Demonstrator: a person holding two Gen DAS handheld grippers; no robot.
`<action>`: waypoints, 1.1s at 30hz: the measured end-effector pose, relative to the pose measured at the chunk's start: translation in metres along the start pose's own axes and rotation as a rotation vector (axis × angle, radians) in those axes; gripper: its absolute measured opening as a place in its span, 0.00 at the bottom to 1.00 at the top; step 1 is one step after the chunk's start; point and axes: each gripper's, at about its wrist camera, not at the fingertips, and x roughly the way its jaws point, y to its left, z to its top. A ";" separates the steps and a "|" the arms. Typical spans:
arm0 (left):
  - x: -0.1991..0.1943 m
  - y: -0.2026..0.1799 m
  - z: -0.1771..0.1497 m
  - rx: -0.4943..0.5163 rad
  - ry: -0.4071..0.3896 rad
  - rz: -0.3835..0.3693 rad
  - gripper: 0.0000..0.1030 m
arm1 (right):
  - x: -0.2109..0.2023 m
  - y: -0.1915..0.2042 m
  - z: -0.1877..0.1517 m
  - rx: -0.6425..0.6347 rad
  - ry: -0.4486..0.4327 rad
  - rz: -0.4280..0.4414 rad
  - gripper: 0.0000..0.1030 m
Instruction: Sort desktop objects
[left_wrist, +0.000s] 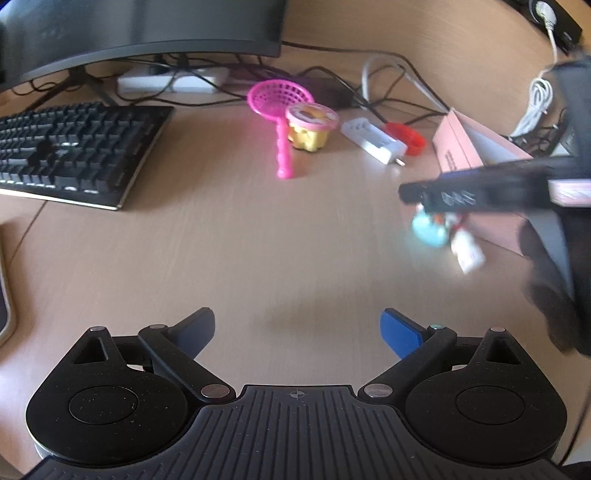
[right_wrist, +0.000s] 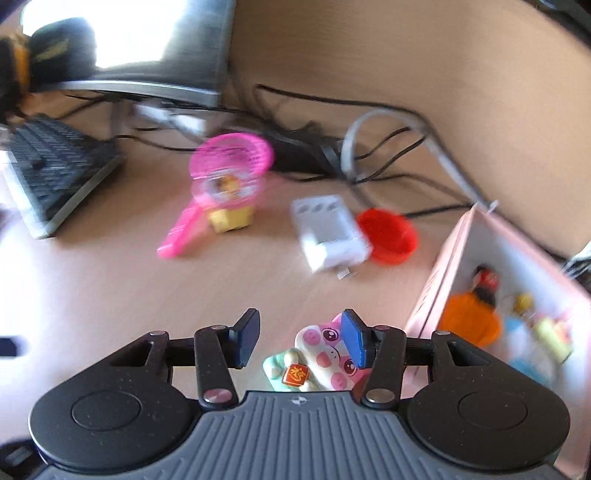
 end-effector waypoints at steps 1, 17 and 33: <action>0.002 -0.002 -0.001 0.004 0.004 -0.004 0.97 | -0.009 -0.001 -0.005 0.011 -0.010 0.042 0.48; 0.000 -0.024 -0.002 0.005 -0.001 -0.031 0.97 | -0.041 -0.050 -0.044 0.183 -0.065 -0.107 0.43; -0.011 0.000 -0.018 -0.054 0.018 0.034 0.97 | -0.059 -0.049 -0.084 0.204 -0.012 0.001 0.44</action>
